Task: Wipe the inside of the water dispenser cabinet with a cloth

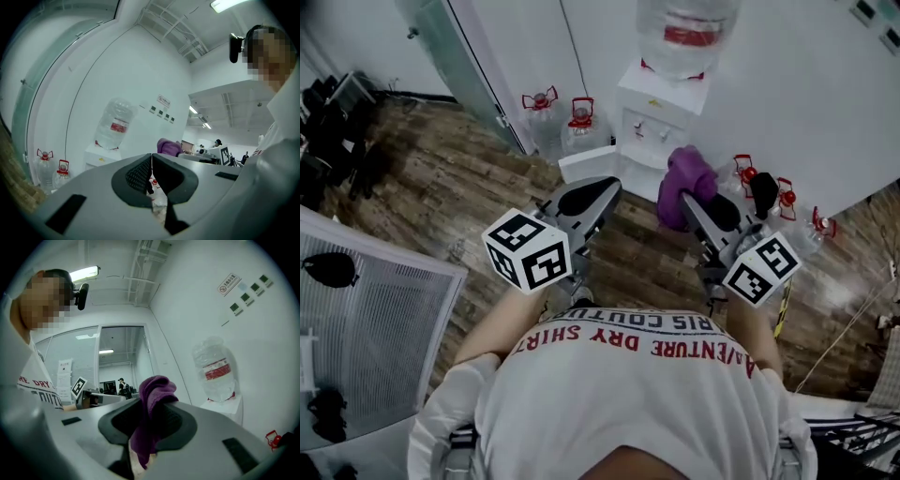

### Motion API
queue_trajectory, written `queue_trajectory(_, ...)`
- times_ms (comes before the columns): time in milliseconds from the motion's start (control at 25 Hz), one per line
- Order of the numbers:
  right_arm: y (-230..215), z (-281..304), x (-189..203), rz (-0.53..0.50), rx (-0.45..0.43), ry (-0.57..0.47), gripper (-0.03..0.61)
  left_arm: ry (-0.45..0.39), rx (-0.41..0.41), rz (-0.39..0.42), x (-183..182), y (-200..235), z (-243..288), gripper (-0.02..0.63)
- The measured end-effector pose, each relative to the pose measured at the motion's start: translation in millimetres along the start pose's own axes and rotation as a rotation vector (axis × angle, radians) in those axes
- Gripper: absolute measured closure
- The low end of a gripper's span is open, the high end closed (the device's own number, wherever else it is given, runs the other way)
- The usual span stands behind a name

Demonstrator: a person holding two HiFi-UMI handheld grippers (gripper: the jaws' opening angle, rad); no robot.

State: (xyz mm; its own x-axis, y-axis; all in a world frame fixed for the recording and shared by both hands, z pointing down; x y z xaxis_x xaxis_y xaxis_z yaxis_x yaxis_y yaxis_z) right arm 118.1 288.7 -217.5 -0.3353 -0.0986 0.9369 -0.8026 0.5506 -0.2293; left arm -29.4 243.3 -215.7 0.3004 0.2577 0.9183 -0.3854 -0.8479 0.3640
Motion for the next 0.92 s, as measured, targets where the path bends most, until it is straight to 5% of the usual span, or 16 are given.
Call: queue_trajectory(920, 22, -80, -22, -0.080, 0.044, -0.054, 0.479, 0.023, 0.104, 0.114, 19, -82, 3, 0.586)
Point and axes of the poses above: the fingertips, and each gripper's own axes: z forward along the fingers, y to its left, x out of its underside, the point moved 3 cm from there along -z, backward along the fingers, and after that the axes turned 15 degrees about -y, right-handed, at the moved point
